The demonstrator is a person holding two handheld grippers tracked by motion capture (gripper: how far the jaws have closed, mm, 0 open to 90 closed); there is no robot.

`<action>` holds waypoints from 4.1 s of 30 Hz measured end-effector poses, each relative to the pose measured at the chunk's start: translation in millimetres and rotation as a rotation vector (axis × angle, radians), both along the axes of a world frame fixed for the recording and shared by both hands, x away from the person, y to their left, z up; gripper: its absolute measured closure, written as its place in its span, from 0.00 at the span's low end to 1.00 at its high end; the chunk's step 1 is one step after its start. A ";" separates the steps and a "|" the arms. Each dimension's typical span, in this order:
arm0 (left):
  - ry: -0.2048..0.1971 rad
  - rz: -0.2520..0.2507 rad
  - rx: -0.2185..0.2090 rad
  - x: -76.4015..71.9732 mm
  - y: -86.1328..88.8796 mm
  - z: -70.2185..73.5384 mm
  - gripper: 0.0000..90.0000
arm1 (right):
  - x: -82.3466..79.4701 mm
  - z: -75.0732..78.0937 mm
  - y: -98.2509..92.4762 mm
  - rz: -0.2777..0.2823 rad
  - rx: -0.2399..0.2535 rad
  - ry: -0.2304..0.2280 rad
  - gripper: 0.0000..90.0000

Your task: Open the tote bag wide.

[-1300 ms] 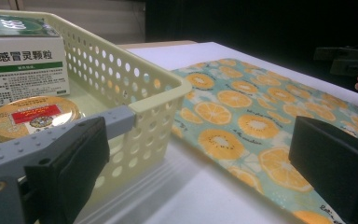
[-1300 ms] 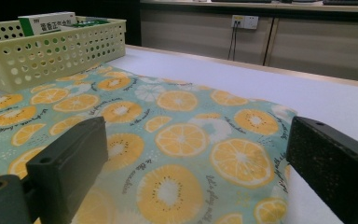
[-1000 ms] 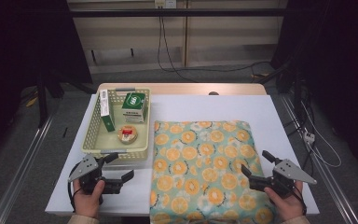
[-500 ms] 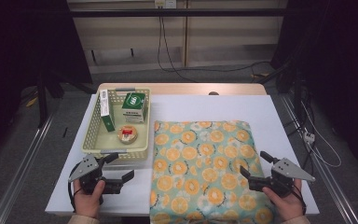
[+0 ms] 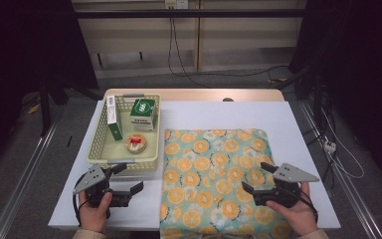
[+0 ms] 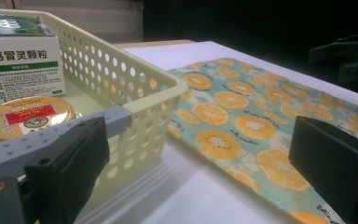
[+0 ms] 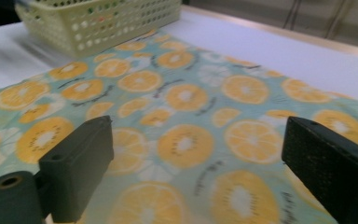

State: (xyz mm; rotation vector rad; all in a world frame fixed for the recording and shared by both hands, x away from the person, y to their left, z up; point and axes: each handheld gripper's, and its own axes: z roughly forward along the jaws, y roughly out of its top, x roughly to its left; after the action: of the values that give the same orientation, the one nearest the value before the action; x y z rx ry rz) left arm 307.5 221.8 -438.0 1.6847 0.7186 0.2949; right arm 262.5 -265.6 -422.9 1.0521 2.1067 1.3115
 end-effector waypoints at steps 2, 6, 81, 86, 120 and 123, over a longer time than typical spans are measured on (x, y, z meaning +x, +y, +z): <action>0.000 0.000 0.000 0.1 -0.2 0.0 0.05 | 1.7 -2.2 11.5 0.044 -0.029 0.027 0.08; 0.001 0.000 0.004 -0.3 -1.0 -0.1 0.05 | 4.7 -3.8 31.1 0.105 -0.041 0.051 0.09; 0.019 0.010 0.002 -0.3 -1.8 -1.0 0.05 | 49.6 -34.9 194.7 0.460 -0.179 0.187 1.00; 0.017 0.005 0.004 -0.4 -2.5 -1.0 0.05 | 65.3 -22.3 183.4 0.403 -0.119 0.186 1.00; 0.018 -0.003 0.019 0.0 -5.3 -1.7 0.05 | 35.8 -34.0 169.2 0.451 -0.252 0.171 1.00; 0.017 -0.001 0.016 0.2 -4.8 -1.7 0.05 | 34.6 -34.3 168.3 0.435 -0.233 0.160 1.00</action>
State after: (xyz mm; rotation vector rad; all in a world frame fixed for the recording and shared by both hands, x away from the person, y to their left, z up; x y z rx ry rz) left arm 307.7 216.9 -439.7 1.7044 0.7293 0.2863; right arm 297.1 -97.3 -457.1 0.6405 2.6402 1.1515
